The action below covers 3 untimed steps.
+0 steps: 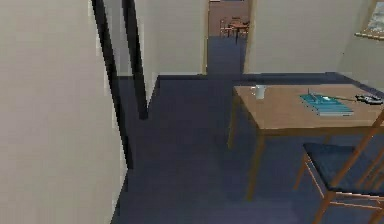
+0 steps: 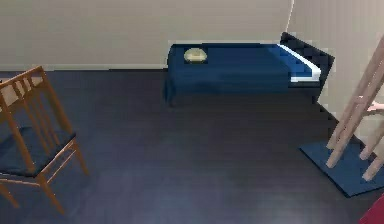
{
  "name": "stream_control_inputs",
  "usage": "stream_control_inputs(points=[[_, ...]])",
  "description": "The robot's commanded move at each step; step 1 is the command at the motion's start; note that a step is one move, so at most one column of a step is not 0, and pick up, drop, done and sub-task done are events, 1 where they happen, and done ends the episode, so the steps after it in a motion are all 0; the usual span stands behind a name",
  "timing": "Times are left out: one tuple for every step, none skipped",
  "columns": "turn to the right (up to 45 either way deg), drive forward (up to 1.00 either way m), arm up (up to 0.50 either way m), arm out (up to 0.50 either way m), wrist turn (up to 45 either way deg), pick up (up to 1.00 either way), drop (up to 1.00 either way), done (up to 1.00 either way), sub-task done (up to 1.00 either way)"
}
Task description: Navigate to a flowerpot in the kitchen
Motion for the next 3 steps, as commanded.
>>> stream_control_inputs(points=[[0.0,1.00,0.00,0.00,0.0,0.00,0.00,0.00,0.00],[3.0,0.00,0.00,0.00,0.0,0.00,0.00,0.00,0.00],[0.0,1.00,0.00,0.00,0.0,0.00,0.00,0.00,0.00]])
